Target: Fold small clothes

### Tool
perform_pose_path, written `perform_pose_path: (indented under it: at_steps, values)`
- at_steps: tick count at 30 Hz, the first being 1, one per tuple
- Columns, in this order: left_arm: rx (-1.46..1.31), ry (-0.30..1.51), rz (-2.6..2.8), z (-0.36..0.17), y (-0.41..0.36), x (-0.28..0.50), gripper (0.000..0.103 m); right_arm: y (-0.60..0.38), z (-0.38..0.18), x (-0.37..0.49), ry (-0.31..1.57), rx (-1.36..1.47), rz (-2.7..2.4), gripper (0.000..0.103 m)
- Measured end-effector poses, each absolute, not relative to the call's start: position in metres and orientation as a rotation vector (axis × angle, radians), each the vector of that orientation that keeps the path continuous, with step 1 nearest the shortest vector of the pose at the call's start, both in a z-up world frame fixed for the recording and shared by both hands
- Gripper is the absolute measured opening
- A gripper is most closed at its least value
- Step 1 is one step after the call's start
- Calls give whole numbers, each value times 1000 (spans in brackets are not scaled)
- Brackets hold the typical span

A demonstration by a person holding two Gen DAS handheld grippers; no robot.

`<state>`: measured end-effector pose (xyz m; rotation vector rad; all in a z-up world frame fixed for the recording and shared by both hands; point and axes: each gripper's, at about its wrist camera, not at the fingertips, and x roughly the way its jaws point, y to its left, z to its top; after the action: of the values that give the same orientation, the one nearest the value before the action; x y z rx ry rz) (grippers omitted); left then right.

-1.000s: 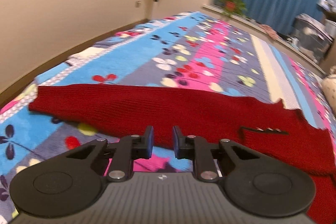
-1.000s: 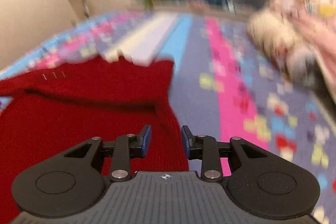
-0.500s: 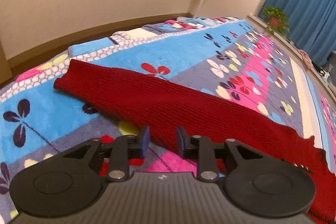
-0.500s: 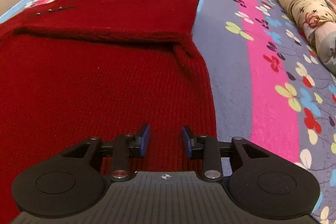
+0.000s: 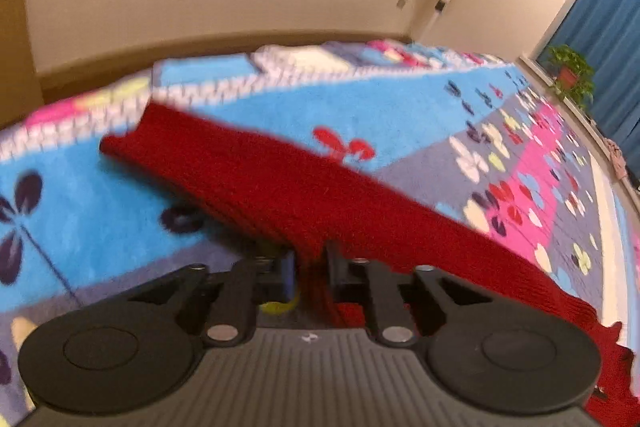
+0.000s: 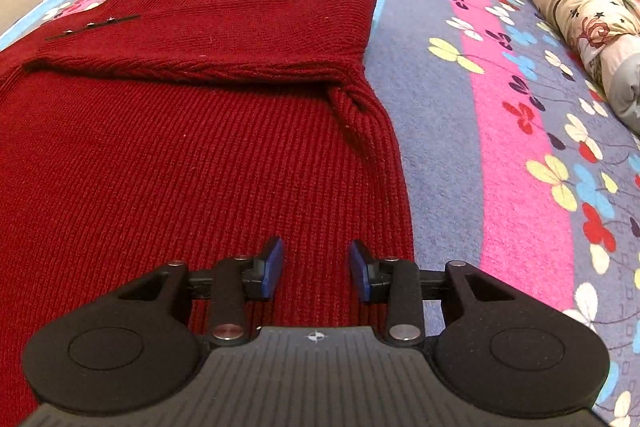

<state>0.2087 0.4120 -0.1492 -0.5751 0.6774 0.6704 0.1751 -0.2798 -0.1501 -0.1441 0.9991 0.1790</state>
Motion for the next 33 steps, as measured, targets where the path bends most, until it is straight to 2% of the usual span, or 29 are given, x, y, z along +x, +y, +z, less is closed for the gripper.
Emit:
perform_pose_path:
  at_steps: [5,8,11,13,14,15,17,20,23,26,30,32,33]
  values:
    - [-316,472,528,-89,331,224,10,-277,-150,177,990,-152,177,39]
    - [-225,363,281,-61,246,230,10,-278,-150,177,980,-148,176,39]
    - [-177,386,-40,-59,155,240,12,-277,-150,177,958,-145,174,39]
    - [-162,475,-249,-67,111,249,30,-276,-150,177,941,-143,175,39]
    - [-155,486,-297,-70,100,249,33,-276,-150,177,933,-141,176,39]
    - [-151,475,-297,-73,96,248,40,-276,-150,177,925,-139,179,39]
    - [-217,489,-253,-76,111,253,42,-277,-149,175,909,-137,189,39]
    - [-341,544,-121,-92,152,266,39,-277,-148,174,888,-128,200,39]
    - [-258,684,6,-120,166,281,32,-275,-144,173,851,-97,209,39]
    - [-181,857,-50,-151,158,290,32,-269,-133,171,782,-28,251,39]
    - [-182,823,-114,-132,155,284,34,-250,-109,187,708,135,315,39]
    - [-172,808,-103,-126,155,279,34,-234,-99,208,694,207,327,42]
    - [-144,802,-87,-123,151,279,34,-223,-95,219,688,234,332,48]
